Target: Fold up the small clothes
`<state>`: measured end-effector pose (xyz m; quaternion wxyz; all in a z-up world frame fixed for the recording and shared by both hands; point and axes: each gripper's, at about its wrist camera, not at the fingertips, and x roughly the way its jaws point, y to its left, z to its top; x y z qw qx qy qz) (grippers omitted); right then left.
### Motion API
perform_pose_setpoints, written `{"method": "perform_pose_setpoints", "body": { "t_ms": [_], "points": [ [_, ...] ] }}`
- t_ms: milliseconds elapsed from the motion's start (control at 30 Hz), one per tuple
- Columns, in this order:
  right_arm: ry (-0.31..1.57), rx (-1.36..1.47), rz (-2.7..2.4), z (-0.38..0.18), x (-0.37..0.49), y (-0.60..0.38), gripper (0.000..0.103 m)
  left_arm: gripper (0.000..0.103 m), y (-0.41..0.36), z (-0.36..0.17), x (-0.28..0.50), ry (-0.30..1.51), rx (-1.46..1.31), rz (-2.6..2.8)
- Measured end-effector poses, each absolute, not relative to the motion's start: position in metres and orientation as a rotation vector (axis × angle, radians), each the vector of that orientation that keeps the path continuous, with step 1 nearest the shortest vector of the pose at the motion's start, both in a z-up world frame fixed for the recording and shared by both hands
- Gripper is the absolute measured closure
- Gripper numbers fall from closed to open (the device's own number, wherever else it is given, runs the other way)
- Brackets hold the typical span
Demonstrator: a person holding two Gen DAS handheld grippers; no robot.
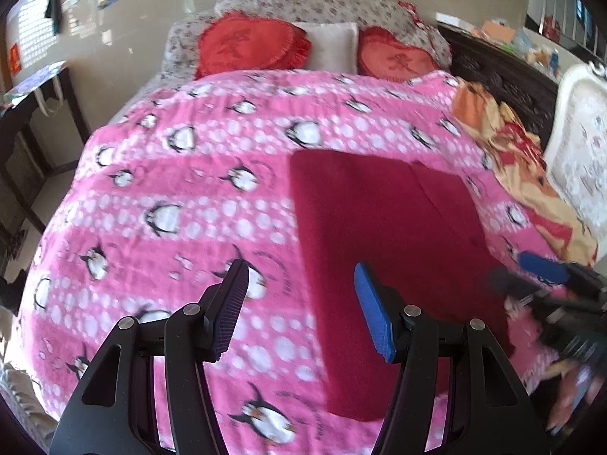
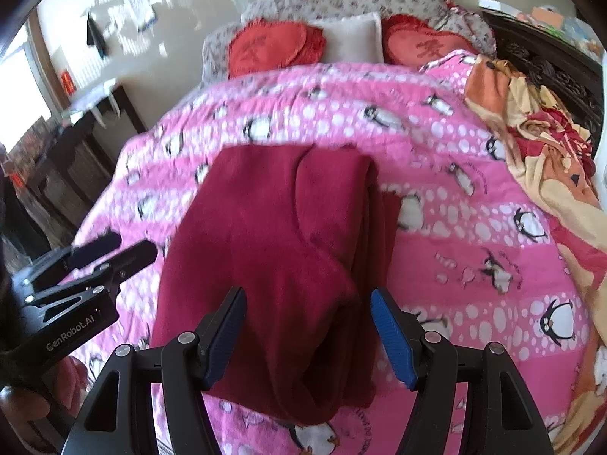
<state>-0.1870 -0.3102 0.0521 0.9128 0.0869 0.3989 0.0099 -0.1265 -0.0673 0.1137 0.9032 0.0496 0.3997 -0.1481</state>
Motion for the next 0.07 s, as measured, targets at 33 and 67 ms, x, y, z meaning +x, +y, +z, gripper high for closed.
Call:
{"method": "perform_pose_setpoints", "body": {
  "t_ms": [33, 67],
  "points": [
    [0.806, 0.186, 0.008, 0.056, -0.187, -0.318, 0.038, 0.045, -0.06, 0.115, -0.122, 0.816, 0.096, -0.289],
    [0.795, 0.188, -0.019, 0.061, -0.186, -0.331, 0.038, 0.045, -0.05, 0.116, -0.116, 0.81, 0.087, -0.265]
  ]
}}
